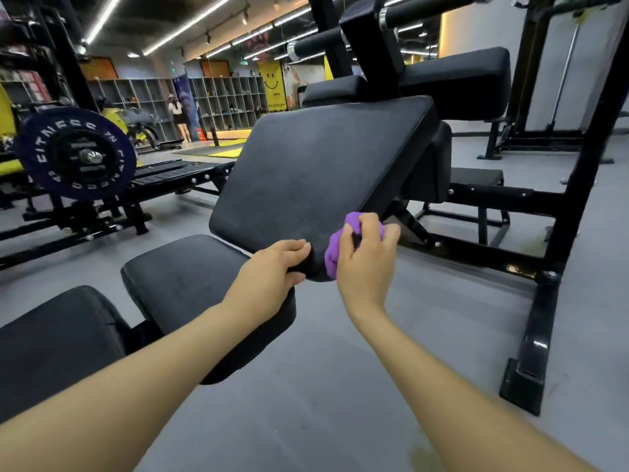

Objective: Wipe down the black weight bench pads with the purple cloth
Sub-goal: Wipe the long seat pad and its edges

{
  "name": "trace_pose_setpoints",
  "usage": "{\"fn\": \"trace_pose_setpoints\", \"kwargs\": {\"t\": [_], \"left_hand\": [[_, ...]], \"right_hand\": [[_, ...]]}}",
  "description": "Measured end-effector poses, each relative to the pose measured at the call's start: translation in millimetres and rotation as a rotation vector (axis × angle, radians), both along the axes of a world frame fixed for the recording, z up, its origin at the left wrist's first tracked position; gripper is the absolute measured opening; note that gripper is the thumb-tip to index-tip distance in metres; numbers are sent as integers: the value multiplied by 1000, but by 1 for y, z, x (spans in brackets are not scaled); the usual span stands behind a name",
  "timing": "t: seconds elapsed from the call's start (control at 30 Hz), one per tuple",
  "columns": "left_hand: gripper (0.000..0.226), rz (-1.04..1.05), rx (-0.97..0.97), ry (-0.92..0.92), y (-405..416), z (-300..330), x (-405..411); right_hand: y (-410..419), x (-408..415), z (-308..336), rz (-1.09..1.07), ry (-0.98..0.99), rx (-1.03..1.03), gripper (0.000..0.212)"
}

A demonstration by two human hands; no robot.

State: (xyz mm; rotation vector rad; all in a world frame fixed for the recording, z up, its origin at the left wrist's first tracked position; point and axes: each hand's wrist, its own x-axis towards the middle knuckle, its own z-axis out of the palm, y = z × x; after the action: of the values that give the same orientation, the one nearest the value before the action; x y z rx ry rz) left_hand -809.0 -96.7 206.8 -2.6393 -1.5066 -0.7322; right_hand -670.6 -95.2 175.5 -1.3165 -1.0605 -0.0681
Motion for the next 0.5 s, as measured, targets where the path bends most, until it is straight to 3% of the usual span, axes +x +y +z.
{"fn": "trace_pose_setpoints", "kwargs": {"t": [0.17, 0.27, 0.33, 0.5], "left_hand": [[48, -10, 24, -5, 3, -3, 0], [46, -15, 35, -4, 1, -4, -1], [45, -23, 38, -20, 1, -5, -1], [44, -32, 66, -24, 2, -8, -1]], "right_hand": [[-28, -25, -41, 103, -195, -112, 7], [-47, -30, -57, 216, -419, -173, 20], [-48, -29, -53, 168, -530, -107, 26], [-26, 0, -40, -88, -1009, 138, 11]]}}
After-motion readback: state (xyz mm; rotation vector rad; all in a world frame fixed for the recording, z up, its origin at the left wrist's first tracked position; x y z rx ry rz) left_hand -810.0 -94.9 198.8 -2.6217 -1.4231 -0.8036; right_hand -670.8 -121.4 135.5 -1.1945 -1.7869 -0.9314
